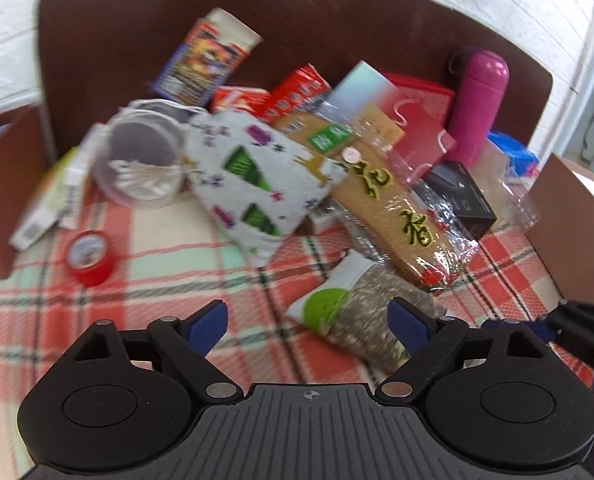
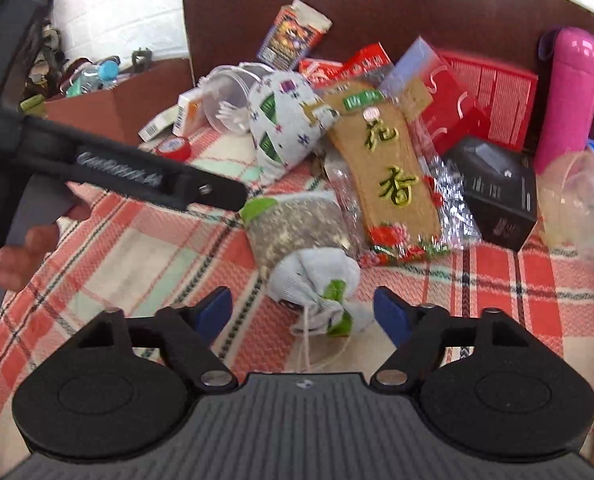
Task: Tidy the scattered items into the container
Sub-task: 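Grasp the herb sachet bag with the right tool, then carry the herb sachet with the right tool into the brown box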
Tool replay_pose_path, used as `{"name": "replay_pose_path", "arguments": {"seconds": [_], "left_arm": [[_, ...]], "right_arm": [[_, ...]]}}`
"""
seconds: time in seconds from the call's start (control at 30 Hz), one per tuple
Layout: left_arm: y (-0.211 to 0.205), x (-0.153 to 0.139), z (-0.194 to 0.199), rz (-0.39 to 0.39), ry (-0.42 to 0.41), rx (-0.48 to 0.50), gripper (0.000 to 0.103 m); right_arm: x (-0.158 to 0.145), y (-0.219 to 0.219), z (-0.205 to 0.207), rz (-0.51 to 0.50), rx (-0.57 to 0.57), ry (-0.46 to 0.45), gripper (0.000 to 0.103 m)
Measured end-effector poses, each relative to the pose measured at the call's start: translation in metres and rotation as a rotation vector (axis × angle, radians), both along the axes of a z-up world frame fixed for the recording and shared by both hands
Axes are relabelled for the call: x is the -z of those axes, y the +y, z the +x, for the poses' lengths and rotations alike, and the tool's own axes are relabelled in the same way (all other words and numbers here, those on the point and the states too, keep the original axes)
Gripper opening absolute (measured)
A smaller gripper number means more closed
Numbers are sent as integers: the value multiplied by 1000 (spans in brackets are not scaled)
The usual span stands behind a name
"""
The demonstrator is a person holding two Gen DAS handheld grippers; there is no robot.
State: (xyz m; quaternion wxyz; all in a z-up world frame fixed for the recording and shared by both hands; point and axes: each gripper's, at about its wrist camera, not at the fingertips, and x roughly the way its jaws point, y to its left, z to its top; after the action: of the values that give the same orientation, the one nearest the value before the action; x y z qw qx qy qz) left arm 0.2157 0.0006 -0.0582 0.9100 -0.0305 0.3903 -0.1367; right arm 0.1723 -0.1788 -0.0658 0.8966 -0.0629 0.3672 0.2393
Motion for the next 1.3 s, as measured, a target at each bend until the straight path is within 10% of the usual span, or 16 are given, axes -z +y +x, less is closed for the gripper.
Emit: {"name": "replay_pose_path", "arguments": {"seconds": [0.3, 0.43, 0.77, 1.3], "left_arm": [[-16, 26, 33, -112, 115, 116, 89], [-11, 35, 39, -228, 160, 137, 69], [3, 22, 12, -231, 128, 107, 58], [172, -88, -98, -237, -177, -277, 69]], "right_arm": [[16, -4, 12, -21, 4, 26, 64], [25, -9, 16, -21, 39, 52, 57], [16, -2, 9, -12, 24, 53, 44], [-68, 147, -4, 6, -379, -142, 43]]}}
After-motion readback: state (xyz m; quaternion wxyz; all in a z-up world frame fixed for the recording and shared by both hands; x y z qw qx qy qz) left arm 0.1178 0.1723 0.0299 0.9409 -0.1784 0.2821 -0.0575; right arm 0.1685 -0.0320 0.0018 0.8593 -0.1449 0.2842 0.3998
